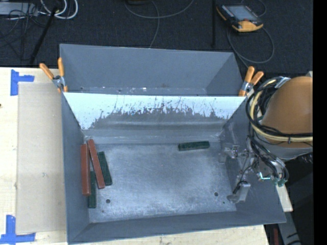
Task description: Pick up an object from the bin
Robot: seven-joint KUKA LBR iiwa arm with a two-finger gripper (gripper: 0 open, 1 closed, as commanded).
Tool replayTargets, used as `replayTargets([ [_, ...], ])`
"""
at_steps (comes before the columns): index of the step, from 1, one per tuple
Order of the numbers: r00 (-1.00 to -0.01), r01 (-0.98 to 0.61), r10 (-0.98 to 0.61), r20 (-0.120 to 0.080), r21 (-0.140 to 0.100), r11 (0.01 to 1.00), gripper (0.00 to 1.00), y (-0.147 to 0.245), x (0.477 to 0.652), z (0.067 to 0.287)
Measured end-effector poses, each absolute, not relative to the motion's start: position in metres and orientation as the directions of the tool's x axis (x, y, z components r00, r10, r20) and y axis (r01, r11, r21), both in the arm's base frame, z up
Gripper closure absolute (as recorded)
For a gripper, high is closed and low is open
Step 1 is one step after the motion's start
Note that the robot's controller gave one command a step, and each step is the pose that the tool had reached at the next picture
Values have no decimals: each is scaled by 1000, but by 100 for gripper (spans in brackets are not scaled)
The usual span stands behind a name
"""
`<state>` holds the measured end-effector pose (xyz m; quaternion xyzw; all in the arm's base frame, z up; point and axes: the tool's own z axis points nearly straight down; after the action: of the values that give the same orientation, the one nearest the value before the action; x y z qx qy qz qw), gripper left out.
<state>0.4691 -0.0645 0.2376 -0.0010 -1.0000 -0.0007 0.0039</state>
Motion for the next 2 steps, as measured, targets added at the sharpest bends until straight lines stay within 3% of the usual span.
replayTargets([
  [1, -986, 166, 166, 0, 1, 986, 0, -54, 543, 201],
  [2, -978, 208, 208, -10, 1, 978, 0, -25, 572, 69],
])
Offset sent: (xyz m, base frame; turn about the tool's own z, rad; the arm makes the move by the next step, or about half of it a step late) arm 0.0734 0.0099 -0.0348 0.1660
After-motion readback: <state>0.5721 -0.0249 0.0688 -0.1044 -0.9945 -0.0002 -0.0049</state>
